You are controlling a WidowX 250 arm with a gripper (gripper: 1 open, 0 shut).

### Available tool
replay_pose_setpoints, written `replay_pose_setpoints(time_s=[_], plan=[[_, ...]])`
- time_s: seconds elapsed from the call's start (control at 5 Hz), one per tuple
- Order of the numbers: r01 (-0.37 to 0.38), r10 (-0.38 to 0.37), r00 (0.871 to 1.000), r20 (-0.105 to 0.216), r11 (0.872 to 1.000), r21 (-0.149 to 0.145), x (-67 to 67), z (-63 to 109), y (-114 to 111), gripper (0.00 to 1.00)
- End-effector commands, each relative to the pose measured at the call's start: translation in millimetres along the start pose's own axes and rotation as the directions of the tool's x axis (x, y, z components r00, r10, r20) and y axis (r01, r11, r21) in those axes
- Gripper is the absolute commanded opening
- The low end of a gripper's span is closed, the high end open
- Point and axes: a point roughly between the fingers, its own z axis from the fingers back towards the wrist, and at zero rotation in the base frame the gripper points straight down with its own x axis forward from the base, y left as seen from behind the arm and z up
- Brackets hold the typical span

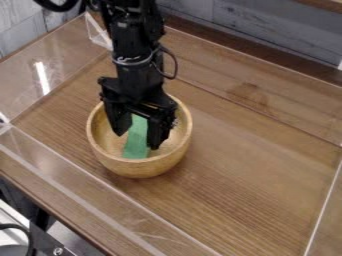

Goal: Remove the green block from inside the brown bowl and put it on the table

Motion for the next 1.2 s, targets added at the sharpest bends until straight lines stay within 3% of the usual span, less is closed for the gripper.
replay_pose_setpoints(time_s=[0.0, 1.0], plan=[[0.001, -0.001, 0.999, 0.035, 1.000, -0.005, 4.4, 2.1, 3.1, 1.00], [-0.004, 0.006, 0.999, 0.051, 0.999, -0.045, 7.5, -15.0, 4.2, 1.00]])
